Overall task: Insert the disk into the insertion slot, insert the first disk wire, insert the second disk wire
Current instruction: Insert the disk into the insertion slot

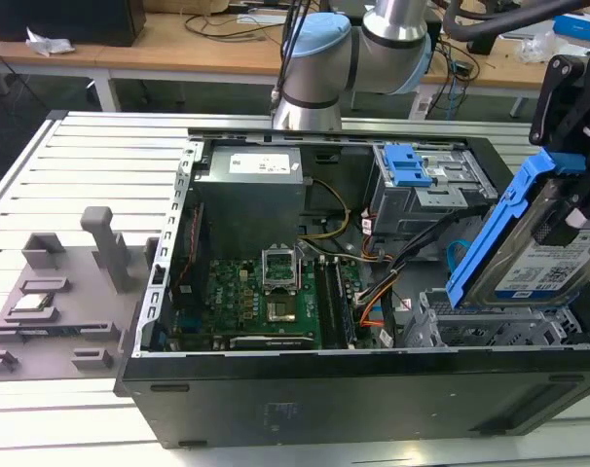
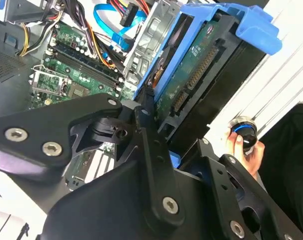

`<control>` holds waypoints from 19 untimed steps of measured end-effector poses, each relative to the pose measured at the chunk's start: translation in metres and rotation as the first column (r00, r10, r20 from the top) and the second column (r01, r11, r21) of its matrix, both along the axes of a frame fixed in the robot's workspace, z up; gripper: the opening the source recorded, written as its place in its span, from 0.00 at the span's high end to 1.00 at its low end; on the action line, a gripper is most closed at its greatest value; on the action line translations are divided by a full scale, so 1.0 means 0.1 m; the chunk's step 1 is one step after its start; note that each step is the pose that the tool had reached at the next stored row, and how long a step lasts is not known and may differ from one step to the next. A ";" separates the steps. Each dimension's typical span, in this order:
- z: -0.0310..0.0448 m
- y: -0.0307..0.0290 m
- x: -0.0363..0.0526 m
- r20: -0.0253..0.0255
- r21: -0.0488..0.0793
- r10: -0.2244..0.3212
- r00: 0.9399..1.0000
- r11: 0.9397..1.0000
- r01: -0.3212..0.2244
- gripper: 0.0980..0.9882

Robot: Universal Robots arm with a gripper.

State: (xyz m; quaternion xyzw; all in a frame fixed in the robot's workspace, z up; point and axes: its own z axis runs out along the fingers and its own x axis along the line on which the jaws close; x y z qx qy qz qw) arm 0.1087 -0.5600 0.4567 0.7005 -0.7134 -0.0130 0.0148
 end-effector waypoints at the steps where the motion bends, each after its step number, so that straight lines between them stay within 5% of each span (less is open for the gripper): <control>1: -0.010 0.012 -0.004 0.000 0.000 0.000 1.000 1.000 0.000 0.70; 6: -0.177 0.055 -0.026 0.000 0.000 0.000 1.000 1.000 0.000 0.70; 19: -0.306 0.097 -0.027 0.000 0.001 0.003 1.000 1.000 -0.003 0.70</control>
